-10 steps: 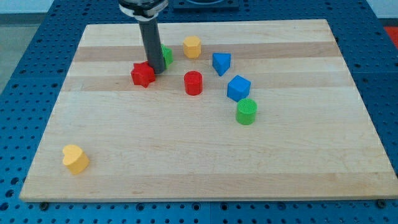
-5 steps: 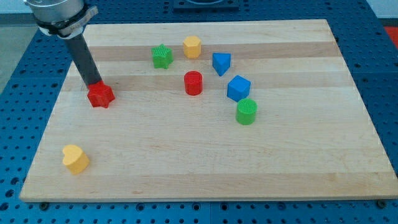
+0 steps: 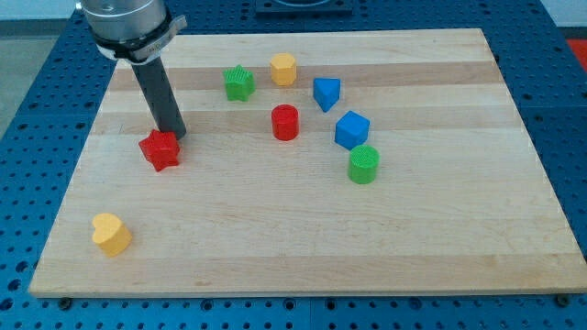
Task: Push the red star to the top of the yellow heart
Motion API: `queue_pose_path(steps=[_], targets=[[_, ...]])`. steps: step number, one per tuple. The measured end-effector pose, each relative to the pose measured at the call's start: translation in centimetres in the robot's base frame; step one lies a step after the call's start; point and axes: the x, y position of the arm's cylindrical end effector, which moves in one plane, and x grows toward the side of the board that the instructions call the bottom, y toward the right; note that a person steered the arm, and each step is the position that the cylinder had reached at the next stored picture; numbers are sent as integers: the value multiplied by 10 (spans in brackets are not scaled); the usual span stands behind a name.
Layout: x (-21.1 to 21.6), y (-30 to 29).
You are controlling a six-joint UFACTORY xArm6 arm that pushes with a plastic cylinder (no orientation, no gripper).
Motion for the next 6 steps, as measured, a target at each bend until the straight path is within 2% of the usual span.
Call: queue_pose_path(steps=[2,4,6], targets=[[27,-1],[78,-25],[88,-30]])
